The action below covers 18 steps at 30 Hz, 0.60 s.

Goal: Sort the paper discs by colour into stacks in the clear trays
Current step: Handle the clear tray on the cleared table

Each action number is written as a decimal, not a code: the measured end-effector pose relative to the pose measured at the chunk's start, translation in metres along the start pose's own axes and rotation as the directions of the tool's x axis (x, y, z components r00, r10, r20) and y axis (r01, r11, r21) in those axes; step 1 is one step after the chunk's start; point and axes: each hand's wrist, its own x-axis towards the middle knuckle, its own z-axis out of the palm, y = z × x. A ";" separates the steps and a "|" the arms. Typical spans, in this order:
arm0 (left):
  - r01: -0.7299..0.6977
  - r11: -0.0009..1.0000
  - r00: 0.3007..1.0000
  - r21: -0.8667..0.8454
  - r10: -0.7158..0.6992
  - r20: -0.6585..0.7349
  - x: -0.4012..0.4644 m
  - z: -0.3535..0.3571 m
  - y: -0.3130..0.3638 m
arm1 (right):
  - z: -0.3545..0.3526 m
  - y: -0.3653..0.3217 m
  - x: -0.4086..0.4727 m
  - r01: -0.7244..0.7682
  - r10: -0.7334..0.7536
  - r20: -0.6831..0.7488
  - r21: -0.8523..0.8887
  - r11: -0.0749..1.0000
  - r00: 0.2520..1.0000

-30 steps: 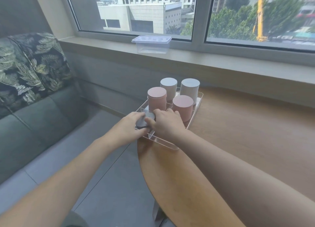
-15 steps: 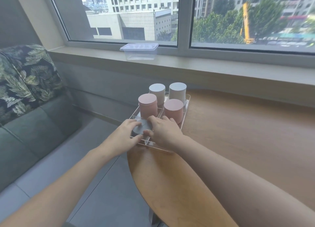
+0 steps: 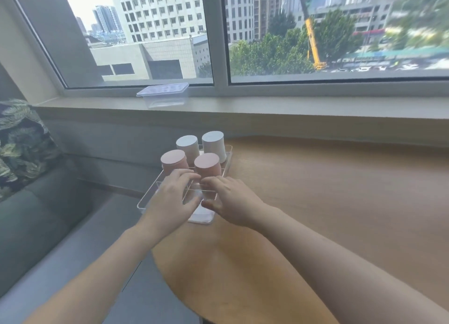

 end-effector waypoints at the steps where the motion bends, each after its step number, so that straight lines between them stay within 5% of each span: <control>1: -0.027 0.999 1.000 -0.021 0.027 0.008 0.006 0.007 0.015 | -0.011 0.009 -0.012 -0.019 0.019 -0.024 0.001 1.000 1.000; 10: -0.234 0.936 0.943 -0.264 0.285 0.174 0.052 0.124 0.187 | -0.118 0.132 -0.184 -0.407 0.389 -0.277 -0.006 0.914 0.879; 18: -0.375 0.784 0.780 -0.494 0.555 0.289 0.050 0.235 0.381 | -0.201 0.202 -0.358 -0.719 0.658 -0.515 0.108 0.686 0.550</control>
